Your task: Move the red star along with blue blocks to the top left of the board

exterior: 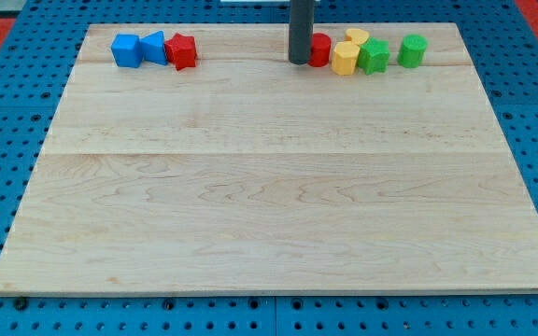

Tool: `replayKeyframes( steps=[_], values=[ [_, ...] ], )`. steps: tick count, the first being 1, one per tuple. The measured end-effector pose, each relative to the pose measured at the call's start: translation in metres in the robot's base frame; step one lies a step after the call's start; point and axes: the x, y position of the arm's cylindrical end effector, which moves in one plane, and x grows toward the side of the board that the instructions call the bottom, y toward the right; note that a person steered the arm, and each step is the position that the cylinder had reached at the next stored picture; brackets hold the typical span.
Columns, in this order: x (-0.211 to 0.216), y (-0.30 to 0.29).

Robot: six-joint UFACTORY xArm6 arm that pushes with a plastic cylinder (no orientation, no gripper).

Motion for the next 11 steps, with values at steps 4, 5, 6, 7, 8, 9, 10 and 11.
replayKeyframes(
  steps=[4,5,6,7,8,9,10,11],
  values=[
    [0.000,-0.045],
    [0.000,-0.059],
    [0.000,-0.070],
    [0.000,-0.079],
    [0.000,-0.089],
    [0.000,-0.105],
    [-0.001,-0.128],
    [-0.010,-0.132]
  ],
)
